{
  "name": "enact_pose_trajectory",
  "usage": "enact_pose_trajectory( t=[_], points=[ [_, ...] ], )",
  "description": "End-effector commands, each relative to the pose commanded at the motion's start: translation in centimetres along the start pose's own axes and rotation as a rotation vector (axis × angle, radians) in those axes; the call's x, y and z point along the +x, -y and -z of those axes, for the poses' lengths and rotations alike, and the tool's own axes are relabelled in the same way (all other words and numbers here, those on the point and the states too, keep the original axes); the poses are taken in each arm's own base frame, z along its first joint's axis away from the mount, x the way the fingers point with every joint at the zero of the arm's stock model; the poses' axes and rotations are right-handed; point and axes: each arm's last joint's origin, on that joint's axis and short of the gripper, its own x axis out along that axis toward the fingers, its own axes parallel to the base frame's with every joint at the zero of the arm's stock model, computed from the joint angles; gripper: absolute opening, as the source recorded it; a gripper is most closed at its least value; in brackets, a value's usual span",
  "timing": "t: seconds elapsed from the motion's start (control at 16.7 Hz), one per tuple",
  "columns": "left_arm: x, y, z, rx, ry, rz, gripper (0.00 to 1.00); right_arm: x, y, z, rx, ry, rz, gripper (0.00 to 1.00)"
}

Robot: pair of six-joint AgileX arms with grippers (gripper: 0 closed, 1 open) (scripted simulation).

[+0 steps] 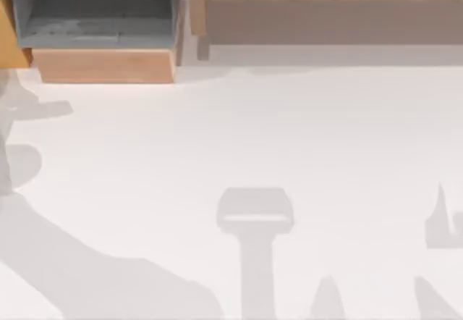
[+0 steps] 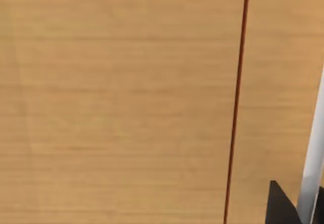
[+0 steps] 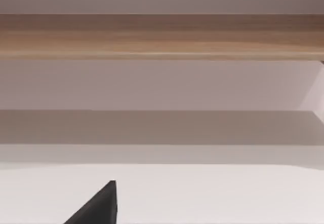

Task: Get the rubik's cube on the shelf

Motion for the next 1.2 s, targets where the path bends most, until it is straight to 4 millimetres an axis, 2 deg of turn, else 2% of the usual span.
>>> enact_pose_trajectory(
  t=[0.48, 0.66, 0.84, 0.96, 1.2],
  points=[
    [-0.2, 0.4, 0.2, -0.012, -0.004, 0.015, 0.00, 0.0, 0.0, 0.0, 0.000, 0.000, 0.000, 1.00],
    [-1.8, -0.2, 0.5, -0.002, -0.007, -0.008, 0.00, 0.0, 0.0, 0.0, 0.000, 0.000, 0.000, 1.00],
    [-4.7, 1.1, 0.0, -0.027, -0.005, 0.042, 0.00, 0.0, 0.0, 0.0, 0.000, 0.000, 0.000, 1.00],
    [-6.0, 0.8, 0.0, -0.021, -0.006, 0.028, 0.00, 0.0, 0.0, 0.0, 0.000, 0.000, 0.000, 1.00],
    [-6.4, 0.5, 0.1, -0.013, -0.003, 0.017, 0.00, 0.0, 0.0, 0.0, 0.000, 0.000, 0.000, 1.00]
  ],
)
